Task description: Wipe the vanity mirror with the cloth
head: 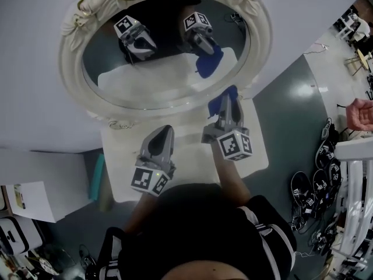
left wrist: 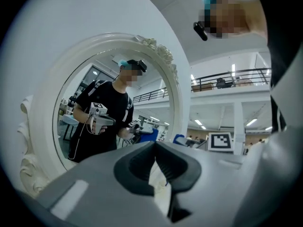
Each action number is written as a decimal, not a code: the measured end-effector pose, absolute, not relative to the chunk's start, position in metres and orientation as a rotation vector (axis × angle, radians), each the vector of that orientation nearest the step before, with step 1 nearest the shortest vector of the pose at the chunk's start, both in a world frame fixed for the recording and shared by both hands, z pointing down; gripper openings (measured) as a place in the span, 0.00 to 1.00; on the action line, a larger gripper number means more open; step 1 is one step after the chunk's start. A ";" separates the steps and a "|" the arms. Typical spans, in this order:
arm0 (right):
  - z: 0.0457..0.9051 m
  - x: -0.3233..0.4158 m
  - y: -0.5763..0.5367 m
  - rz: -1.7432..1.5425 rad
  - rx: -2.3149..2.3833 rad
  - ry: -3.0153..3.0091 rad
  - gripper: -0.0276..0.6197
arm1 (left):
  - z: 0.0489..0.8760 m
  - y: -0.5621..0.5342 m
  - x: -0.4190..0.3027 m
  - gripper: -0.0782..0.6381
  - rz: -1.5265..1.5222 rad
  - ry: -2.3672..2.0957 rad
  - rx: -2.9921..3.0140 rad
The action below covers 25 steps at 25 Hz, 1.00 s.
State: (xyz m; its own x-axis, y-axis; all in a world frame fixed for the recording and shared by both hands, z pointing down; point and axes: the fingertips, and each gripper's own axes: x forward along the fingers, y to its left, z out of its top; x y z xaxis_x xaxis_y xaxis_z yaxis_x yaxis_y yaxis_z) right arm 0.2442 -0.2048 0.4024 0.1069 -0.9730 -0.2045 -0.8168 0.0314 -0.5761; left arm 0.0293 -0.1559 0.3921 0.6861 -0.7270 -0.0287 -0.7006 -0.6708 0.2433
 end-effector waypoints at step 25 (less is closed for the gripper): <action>0.423 0.292 -0.263 -0.447 -1.683 1.403 0.14 | 0.430 -0.189 0.024 0.12 -0.101 -1.229 2.607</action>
